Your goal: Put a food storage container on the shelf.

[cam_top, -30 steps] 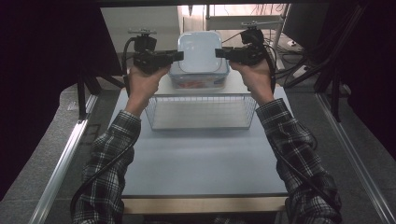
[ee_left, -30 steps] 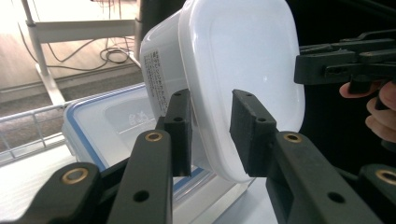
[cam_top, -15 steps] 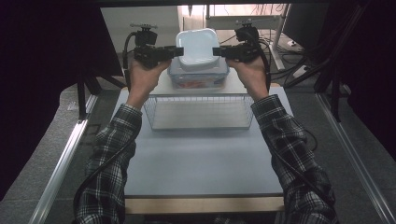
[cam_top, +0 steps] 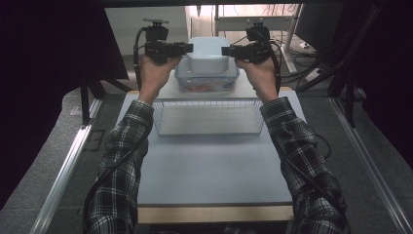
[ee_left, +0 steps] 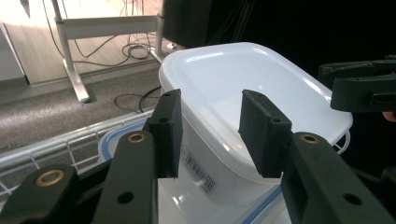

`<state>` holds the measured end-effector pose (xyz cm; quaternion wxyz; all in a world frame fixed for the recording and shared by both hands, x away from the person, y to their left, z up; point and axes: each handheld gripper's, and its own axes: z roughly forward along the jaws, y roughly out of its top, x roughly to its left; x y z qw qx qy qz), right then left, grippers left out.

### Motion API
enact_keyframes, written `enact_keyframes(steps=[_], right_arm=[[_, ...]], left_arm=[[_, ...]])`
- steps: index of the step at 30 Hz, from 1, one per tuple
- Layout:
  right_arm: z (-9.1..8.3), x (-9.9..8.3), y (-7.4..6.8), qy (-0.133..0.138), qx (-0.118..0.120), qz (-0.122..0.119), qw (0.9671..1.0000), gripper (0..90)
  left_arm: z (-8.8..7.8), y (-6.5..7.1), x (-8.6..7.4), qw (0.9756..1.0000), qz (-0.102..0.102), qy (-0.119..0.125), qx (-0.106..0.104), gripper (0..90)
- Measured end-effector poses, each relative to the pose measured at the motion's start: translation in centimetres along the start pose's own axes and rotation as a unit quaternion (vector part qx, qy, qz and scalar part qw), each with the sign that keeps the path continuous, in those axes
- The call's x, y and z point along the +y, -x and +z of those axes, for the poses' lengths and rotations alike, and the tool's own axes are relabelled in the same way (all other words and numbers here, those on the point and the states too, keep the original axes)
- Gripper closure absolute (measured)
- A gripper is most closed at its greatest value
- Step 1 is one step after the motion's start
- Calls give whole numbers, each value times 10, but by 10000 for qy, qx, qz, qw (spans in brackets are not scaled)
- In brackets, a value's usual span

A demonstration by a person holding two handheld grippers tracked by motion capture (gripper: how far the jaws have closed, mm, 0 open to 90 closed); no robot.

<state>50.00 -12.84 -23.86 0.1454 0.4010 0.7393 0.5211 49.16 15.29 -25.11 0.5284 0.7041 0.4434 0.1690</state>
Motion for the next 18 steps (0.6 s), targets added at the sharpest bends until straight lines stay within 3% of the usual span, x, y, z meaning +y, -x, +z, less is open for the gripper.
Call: enact_keyframes(steps=[7,17,18], right_arm=[[0,-2,3,84,9,70,9999,429],[-2,-11,11,13,552,45,9985,231],[-3,-12,11,6,574,19,9984,221]], left_arm=[[-3,4,1,9998,171,-125,-57,521],[-16,17,-5,9984,418,-194,-315,340],[-18,17,-8,9982,398,-161,-427,325]])
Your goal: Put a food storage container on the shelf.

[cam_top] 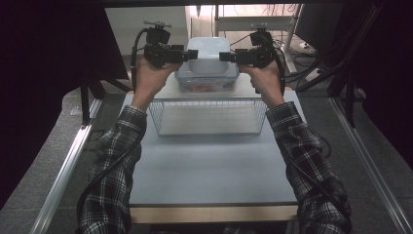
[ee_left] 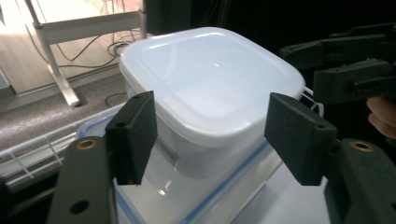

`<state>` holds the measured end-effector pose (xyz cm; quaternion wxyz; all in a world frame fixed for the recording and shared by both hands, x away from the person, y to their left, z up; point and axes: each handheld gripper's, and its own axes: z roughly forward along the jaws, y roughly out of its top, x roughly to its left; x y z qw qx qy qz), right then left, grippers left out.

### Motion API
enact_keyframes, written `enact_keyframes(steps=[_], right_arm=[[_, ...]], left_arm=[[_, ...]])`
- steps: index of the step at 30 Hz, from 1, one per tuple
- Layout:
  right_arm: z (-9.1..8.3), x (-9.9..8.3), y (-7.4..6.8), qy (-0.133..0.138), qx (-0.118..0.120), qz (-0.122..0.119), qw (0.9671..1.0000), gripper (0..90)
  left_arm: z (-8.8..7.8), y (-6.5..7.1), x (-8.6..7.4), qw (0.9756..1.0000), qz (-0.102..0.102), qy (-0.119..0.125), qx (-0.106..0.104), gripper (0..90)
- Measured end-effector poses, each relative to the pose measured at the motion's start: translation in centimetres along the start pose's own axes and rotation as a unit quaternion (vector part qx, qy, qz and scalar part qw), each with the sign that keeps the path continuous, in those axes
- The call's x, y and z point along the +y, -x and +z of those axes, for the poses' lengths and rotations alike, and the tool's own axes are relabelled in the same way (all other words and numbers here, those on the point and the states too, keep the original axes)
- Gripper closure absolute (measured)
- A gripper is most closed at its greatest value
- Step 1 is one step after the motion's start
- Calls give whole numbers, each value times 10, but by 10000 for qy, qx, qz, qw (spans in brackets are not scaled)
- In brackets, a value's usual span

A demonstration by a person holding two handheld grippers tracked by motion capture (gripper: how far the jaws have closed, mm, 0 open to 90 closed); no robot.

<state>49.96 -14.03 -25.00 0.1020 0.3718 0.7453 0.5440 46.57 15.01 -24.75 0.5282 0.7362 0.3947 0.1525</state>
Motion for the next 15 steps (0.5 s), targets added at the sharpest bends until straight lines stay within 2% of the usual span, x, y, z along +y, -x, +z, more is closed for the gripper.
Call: enact_keyframes(steps=[1,2,3,7,8,11,15], right_arm=[[-1,-1,0,22,49,-30,10000,210],[-3,-2,-1,10,108,-28,9999,200],[-4,-3,-1,12,130,-57,9999,191],[-8,-8,-7,6,116,-261,9996,150],[-9,-10,-8,-4,125,-324,9994,134],[-11,-15,-12,-25,34,-497,9988,112],[-14,-25,-14,-67,116,-552,9984,91]], left_arm=[[0,0,0,10000,0,0,0,312],[-3,2,-6,9999,4,33,-135,302],[-4,3,-9,9998,19,40,-168,290],[-7,8,-17,9995,39,-18,-311,225],[-9,11,-22,9992,164,-80,-364,214],[-12,17,-31,9988,273,-160,-370,188],[-14,23,-46,9980,465,-335,-271,146]])
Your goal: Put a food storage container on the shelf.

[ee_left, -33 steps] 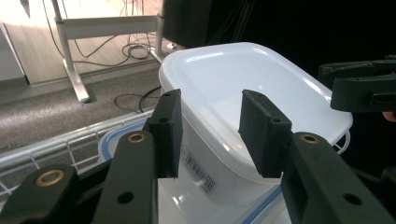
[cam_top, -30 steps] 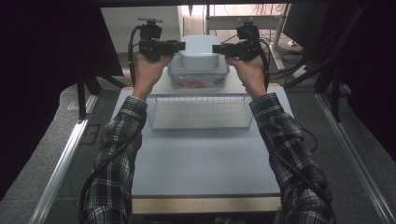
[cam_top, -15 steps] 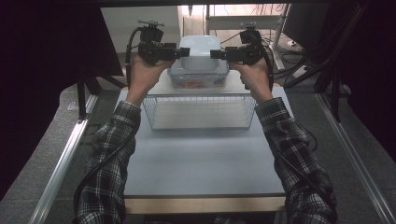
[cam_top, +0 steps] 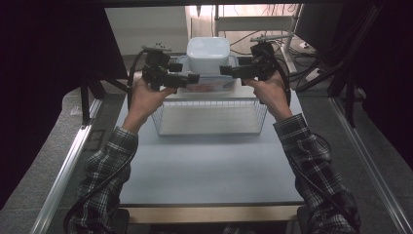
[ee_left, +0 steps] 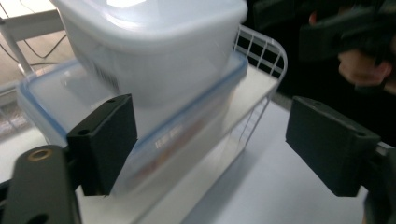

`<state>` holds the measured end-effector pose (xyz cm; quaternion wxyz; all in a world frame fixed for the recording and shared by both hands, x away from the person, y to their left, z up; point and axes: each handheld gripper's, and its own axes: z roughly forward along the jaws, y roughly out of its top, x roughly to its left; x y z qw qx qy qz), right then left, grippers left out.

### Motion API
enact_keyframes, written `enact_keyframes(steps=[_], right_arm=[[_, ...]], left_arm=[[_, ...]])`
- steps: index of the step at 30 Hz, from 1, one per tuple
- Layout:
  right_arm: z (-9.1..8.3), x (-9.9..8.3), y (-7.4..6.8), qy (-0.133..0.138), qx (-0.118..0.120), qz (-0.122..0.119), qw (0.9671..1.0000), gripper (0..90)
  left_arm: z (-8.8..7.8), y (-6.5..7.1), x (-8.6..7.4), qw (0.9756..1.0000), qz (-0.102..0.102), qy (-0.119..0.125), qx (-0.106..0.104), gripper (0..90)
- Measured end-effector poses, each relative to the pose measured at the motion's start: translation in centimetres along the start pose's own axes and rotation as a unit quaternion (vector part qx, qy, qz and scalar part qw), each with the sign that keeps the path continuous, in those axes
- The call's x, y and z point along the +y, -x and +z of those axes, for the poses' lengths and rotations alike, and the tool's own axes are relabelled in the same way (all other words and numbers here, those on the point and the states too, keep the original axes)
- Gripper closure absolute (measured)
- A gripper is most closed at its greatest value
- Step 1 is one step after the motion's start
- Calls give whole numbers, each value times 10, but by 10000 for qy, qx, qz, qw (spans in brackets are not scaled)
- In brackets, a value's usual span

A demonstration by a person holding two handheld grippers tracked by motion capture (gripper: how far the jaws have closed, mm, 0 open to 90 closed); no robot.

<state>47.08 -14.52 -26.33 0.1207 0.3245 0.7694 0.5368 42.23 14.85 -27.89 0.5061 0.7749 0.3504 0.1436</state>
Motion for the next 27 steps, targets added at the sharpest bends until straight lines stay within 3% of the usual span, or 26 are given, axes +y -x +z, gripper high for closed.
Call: enact_keyframes(steps=[5,13,27], right_arm=[[-5,-13,-6,-79,21,-85,9999,78],[-12,-40,-22,-149,-6,-444,9989,75],[-16,-87,-27,-270,180,-436,9985,46]], left_arm=[[-2,2,-21,10000,34,-42,-72,92],[-2,11,-51,9998,119,-28,-156,60],[3,32,-97,9989,432,-75,-172,37]])
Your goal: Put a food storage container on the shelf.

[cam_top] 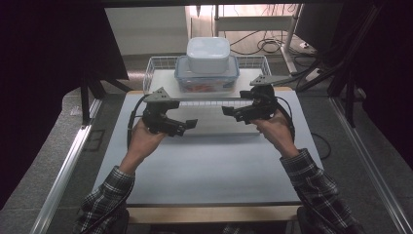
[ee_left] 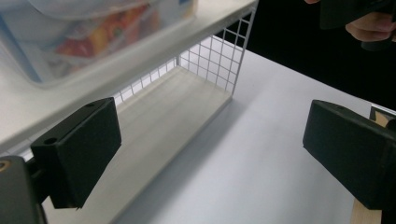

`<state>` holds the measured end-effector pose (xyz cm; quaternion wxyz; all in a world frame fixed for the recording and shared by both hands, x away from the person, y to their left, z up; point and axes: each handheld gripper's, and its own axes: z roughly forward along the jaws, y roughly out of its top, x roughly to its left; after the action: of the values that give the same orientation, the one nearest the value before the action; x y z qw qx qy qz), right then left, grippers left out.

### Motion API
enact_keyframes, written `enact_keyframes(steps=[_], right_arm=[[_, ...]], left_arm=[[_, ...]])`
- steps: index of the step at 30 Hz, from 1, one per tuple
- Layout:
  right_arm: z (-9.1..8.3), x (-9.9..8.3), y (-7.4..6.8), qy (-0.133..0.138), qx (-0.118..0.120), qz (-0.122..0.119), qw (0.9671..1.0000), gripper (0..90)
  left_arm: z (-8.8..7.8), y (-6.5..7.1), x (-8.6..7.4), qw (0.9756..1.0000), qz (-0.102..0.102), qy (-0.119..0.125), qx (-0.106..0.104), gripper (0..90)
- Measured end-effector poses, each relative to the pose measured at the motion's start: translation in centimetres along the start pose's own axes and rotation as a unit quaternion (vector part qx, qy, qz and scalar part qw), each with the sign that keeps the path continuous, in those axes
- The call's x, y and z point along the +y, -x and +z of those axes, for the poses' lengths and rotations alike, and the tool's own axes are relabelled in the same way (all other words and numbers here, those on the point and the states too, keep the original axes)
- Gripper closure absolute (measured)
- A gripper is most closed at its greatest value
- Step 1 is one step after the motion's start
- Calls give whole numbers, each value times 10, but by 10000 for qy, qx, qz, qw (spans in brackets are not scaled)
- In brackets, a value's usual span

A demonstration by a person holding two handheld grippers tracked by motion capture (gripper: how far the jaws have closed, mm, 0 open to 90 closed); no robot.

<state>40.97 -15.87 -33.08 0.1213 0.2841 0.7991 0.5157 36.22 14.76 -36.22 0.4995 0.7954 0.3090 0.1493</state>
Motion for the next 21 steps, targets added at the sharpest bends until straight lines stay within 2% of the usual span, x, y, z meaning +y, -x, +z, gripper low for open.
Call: enact_keyframes(steps=[7,16,21], right_arm=[[5,-24,-6,-86,-5,-95,9999,29],[9,-49,-10,-115,108,-79,9998,8],[10,-62,-10,-164,92,-100,9998,6]], left_arm=[[5,12,-19,9999,117,-67,-4,31],[13,20,-44,9999,72,-117,-24,28],[17,22,-56,9999,38,-130,12,27]])
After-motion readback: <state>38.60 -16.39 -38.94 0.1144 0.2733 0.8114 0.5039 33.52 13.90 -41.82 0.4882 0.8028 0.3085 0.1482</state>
